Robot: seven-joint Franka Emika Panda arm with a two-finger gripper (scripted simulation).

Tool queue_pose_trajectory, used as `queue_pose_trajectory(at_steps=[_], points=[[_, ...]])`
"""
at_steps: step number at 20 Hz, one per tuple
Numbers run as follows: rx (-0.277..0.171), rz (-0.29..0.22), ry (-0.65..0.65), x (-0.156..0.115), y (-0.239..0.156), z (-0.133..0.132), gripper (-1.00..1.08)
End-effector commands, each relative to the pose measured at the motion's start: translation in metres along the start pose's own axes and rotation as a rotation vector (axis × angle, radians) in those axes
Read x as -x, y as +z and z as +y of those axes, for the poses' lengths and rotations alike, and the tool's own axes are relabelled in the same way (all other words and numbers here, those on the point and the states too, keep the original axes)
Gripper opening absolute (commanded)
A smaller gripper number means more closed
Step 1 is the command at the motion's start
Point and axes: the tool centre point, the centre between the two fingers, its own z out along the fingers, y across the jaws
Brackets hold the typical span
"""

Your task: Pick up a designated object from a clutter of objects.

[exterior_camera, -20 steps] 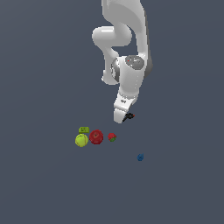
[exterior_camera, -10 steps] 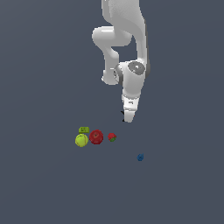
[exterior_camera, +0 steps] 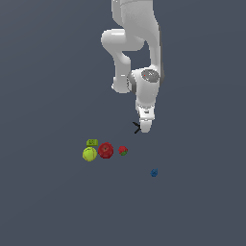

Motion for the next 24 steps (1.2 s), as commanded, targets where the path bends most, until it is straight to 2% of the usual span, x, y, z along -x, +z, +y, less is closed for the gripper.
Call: queue_pose_trajectory(at_steps=[1,8,18,24], points=[[0.000,0.002,-0.010,-0.001,0.001,-0.001,1.00],[0.000,0.001,-0.005,0.000,0.007,-0.001,1.00],[-0.001,0.000,-0.009,0.000,0.043,-0.002,1.00],[0.000,0.001,-0.010,-0.001,0.051,-0.001,1.00]])
